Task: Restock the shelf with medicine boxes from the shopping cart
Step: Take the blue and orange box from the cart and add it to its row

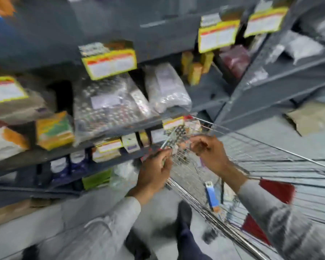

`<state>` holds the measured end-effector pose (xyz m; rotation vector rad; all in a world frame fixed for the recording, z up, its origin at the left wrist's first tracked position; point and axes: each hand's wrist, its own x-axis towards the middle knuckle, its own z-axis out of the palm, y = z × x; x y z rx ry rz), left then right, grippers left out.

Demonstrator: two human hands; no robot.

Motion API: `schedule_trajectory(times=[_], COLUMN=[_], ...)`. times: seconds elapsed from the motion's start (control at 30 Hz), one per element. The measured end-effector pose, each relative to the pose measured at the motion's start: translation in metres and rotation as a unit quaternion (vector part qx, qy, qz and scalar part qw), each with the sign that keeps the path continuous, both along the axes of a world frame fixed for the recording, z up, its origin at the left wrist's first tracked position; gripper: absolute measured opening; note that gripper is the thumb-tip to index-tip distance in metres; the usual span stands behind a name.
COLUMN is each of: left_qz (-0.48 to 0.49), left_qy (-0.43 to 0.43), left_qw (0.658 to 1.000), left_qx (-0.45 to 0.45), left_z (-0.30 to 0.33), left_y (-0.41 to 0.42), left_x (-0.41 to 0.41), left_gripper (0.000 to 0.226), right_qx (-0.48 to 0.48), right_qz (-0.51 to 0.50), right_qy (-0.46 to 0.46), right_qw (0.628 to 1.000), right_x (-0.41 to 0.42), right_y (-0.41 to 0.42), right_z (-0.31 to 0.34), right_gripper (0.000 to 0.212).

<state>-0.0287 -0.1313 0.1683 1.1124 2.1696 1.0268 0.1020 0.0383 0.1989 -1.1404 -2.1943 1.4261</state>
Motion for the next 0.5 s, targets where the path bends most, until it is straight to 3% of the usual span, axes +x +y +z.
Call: schedule_trajectory(times=[0.1, 0.23, 0.33, 0.5], left_qz=[-0.149, -0.261, -0.260, -0.246], left_qy=[0.104, 0.143, 0.185, 0.214], left_qw=[0.973, 0.909, 0.901, 0.914], left_qx=[-0.145, -0.290, -0.293, -0.240], left_z=[-0.060, -0.103, -0.125, -0.136], left_y=[0.028, 0.051, 0.058, 0.055], left_x=[0.031, 0.062, 0.067, 0.065], left_gripper=[0.052, 0.062, 0.068, 0.072], right_qx=[-0.044, -0.113, -0.149, -0.109], right_qz=[-0.006, -0.015, -0.014, 0.030], right_qy=[-0.161, -0.317, -0.368, -0.426], right_qw=[0.986, 0.941, 0.918, 0.898], right_x=[0.050, 0.103, 0.134, 0.162], right_y=[0.036, 0.046, 0.034, -0.004], right_z=[-0.057, -0.134, -0.187, -0.261], right_gripper=[0.012, 0.024, 0.027, 0.035])
